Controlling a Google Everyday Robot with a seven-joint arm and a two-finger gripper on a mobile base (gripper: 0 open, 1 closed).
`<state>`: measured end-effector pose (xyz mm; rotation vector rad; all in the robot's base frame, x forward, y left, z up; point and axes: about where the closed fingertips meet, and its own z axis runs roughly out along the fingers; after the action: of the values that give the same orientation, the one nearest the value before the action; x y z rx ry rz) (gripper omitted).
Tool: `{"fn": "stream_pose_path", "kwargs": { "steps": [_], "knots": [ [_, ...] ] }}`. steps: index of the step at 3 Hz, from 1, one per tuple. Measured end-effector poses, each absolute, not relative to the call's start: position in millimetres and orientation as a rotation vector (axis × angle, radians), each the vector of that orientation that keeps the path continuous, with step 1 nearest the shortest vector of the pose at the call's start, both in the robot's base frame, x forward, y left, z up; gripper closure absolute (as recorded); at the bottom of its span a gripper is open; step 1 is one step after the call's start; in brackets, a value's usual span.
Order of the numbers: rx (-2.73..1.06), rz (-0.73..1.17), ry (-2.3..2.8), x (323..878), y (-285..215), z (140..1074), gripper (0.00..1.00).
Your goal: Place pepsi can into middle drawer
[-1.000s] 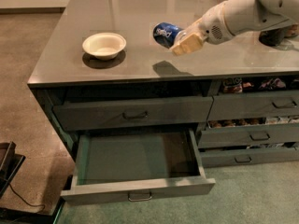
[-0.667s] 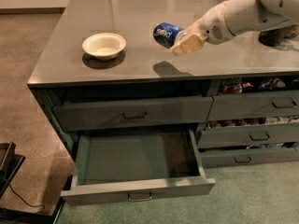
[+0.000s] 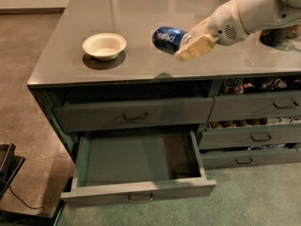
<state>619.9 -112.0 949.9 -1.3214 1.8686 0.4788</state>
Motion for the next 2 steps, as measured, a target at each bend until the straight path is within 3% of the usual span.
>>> {"fn": "stream_pose_path", "kwargs": {
  "steps": [2],
  "knots": [
    [-1.399,0.667,1.842,517,-109,985,1.00]
  ]
}}
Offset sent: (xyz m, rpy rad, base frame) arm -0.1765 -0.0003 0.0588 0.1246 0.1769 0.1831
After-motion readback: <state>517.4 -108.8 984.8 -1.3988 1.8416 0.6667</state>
